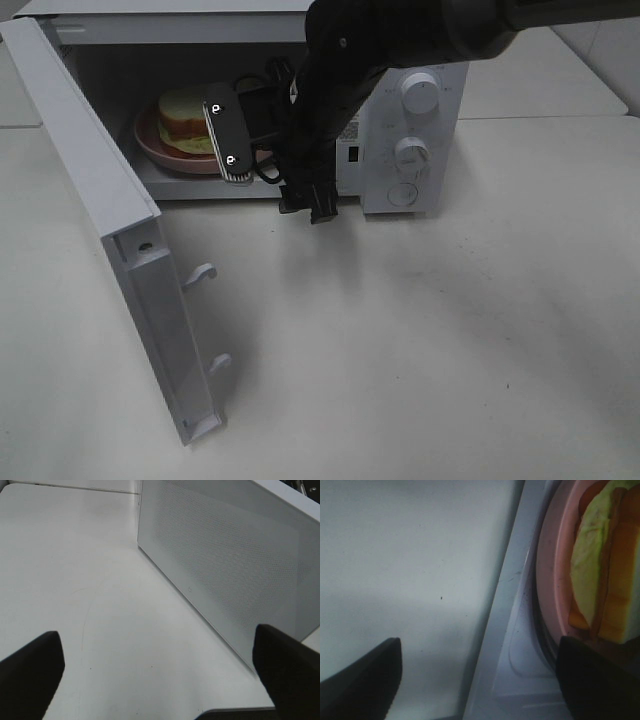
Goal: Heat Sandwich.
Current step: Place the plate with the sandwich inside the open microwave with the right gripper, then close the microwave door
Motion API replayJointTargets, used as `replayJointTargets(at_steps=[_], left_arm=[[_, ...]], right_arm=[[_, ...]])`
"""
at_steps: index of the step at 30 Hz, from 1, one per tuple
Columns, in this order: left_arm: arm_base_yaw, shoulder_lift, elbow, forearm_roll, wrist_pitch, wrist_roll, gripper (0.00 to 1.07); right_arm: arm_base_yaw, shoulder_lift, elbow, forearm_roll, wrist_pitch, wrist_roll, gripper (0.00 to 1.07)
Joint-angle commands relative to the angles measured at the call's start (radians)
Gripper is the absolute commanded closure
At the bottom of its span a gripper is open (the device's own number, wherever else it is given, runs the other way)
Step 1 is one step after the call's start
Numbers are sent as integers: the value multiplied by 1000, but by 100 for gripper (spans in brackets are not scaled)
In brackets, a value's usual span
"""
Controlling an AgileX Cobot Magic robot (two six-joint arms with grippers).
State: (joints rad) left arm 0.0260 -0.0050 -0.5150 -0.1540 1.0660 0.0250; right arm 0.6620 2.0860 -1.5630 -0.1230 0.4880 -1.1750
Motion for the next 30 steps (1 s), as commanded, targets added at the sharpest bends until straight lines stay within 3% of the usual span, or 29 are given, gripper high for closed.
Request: replayJointTargets(at_steps=[1, 5, 12, 30], left_arm=[[-2, -7, 2, -1, -2, -2, 10], [-2, -7, 2, -1, -2, -2, 10], [-2, -7, 2, -1, -2, -2, 10], [-2, -7, 2, -1, -2, -2, 10]], right_arm=[[-4, -51, 51, 3, -32, 16, 27], [-4, -149, 159, 2, -51, 42, 28], [-4, -240, 256, 3, -54, 53, 31], [-4, -555, 560, 3, -36, 365, 31]])
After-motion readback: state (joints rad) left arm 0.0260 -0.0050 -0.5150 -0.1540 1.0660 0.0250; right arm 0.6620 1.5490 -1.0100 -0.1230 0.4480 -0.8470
